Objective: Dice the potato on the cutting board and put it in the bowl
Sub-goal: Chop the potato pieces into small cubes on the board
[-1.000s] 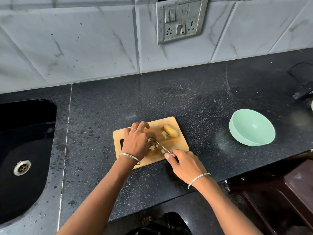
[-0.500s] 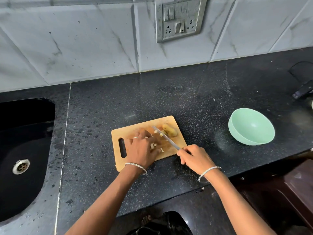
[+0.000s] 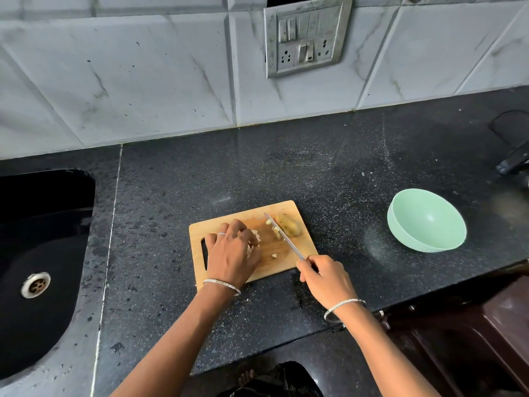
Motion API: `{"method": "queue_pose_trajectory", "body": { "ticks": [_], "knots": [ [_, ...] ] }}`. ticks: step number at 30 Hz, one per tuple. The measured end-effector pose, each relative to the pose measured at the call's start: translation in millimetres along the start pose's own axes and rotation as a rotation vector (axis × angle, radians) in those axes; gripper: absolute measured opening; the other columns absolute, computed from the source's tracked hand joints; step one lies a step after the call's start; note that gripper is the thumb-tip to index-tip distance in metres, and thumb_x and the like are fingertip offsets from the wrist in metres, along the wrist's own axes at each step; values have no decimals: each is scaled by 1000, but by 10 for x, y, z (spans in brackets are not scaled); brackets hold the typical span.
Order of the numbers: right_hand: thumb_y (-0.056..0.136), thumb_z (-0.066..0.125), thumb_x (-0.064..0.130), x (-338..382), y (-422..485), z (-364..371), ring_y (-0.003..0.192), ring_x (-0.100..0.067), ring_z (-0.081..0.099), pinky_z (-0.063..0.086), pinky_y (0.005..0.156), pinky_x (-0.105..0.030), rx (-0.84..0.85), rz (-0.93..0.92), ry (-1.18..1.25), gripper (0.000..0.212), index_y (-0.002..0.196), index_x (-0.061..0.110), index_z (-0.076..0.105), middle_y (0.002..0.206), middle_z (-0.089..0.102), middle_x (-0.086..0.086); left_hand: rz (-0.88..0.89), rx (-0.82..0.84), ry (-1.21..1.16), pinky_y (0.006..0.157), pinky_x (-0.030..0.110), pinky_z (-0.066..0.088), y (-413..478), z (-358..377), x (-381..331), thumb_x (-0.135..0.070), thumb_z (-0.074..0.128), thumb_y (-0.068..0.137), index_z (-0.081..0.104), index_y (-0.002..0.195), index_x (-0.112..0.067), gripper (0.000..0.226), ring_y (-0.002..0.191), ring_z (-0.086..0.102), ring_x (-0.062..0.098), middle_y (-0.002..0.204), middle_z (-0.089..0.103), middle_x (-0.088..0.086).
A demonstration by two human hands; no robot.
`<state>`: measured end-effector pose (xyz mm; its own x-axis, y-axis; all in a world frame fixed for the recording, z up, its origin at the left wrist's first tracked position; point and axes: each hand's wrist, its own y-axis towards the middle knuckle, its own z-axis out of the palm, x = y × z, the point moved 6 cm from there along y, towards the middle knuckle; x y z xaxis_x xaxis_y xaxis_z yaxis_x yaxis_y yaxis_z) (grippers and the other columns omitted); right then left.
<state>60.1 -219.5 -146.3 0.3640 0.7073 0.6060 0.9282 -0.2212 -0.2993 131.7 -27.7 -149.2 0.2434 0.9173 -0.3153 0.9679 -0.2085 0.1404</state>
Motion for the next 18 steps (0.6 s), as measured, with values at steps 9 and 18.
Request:
{"method": "queue_pose_trajectory", "body": {
  "ticks": [9,18],
  "knots": [
    [91,54,43,69,10,145,41,-11,42,31,46,-26,144,85,263,40,62,17,62,44,50,8,-266,-74,-764,67,18,50,97,-142,36,-47,75,78,57,111,-20,46,78,65,4,92,69,-10],
    [96,52,42,276,-104,362,41,-12,23,13,40,-24,457,146,676,38,79,8,59,54,39,-1,-620,303,-1600,68,32,61,46,15,-56,4,77,66,59,100,1,38,72,71,25,76,70,14]
  ]
}}
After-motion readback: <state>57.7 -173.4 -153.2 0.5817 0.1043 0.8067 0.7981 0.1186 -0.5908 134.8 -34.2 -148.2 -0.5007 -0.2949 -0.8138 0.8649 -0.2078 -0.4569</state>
